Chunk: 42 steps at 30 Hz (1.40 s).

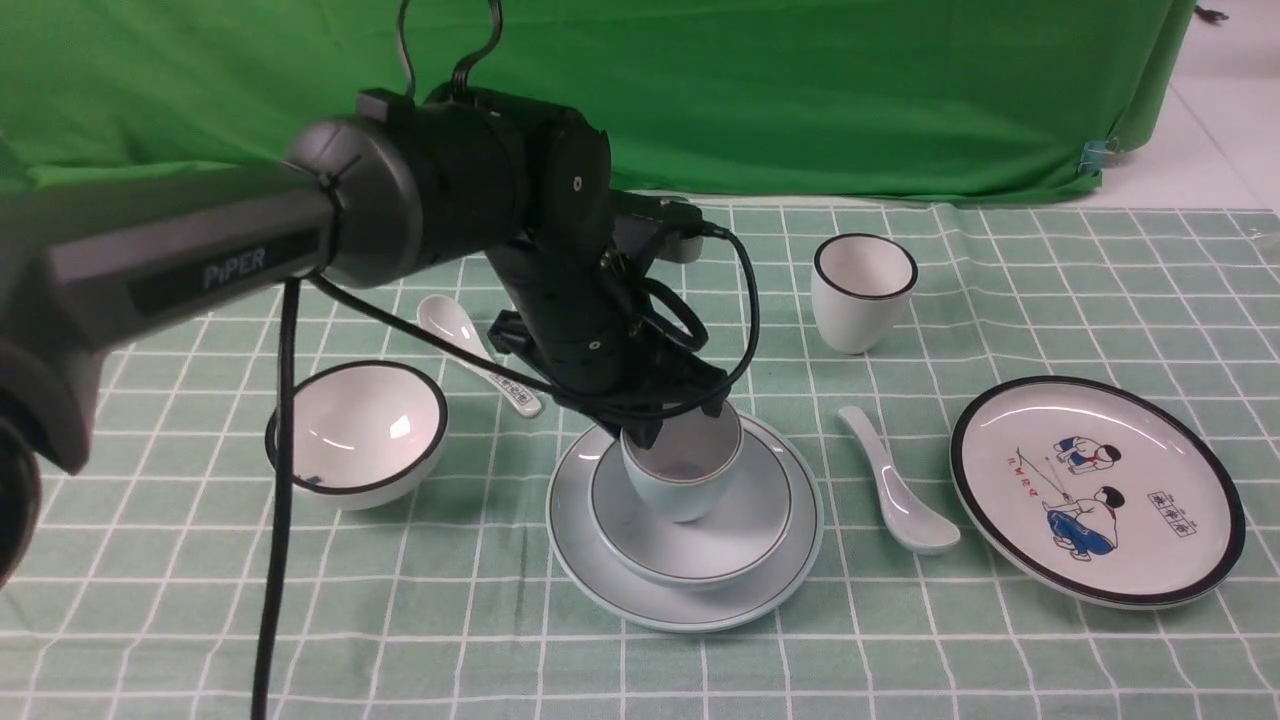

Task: Place the bowls on the plates on the blue tablecloth, put the cups on the bowls, and place the spoons in the cups.
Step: 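Place the cup upside down onto the bowl on the plate, then move the gripper down to the white spoon beside the saucer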

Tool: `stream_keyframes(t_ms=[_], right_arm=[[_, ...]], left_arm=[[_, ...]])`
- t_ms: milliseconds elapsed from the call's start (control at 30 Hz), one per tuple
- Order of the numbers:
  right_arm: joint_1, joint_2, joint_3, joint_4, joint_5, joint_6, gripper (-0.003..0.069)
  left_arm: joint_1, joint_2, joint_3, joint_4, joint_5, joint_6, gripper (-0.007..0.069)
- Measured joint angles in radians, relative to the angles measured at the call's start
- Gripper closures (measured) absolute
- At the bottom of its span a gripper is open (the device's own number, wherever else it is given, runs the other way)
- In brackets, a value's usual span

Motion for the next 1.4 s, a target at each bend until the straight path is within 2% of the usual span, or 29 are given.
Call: stream_keyframes(t_ms=[133, 367, 500, 567, 700, 767, 800, 833, 933, 1067, 1400], right_arm=[[0.000, 0.000, 0.000, 0.000, -0.002, 0.001, 0.0552], [0.000, 0.107, -0.101, 0.000, 0.049, 0.027, 0.0518], [0.002, 0.237, -0.185, 0.000, 0.084, 0.000, 0.0450], [0.014, 0.310, -0.226, -0.002, 0.093, -0.012, 0.0389], [0.068, 0.455, -0.290, -0.009, 0.099, -0.033, 0.0296], [0.109, 0.534, -0.322, -0.024, 0.087, -0.033, 0.0272], [0.120, 0.554, -0.330, -0.030, 0.082, -0.033, 0.0265], [0.170, 0.652, -0.374, -0.071, 0.053, -0.033, 0.0254], [0.222, 0.777, -0.444, -0.120, 0.034, -0.033, 0.0249], [0.253, 0.948, -0.554, -0.145, -0.010, -0.033, 0.0248], [0.254, 1.229, -0.731, -0.146, -0.063, -0.033, 0.0247]], left_arm=[[0.000, 0.012, 0.000, -0.002, 0.001, -0.003, 0.0455], [0.001, -0.001, -0.080, -0.002, 0.069, -0.016, 0.0226], [0.001, -0.020, -0.124, 0.007, 0.129, -0.016, 0.0160], [0.001, -0.034, -0.143, 0.026, 0.164, -0.017, 0.0151], [0.001, -0.081, -0.152, 0.060, 0.202, -0.017, 0.0221], [0.004, -0.122, -0.152, 0.081, 0.227, -0.017, 0.0348], [0.005, -0.128, -0.152, 0.084, 0.234, -0.017, 0.0363], [0.013, -0.178, -0.151, 0.104, 0.252, -0.017, 0.0500], [0.044, -0.273, -0.120, 0.118, 0.262, -0.017, 0.0594], [0.107, -0.425, -0.015, 0.119, 0.264, -0.017, 0.0617], [0.275, -0.713, 0.235, 0.123, 0.250, -0.017, 0.0616]])
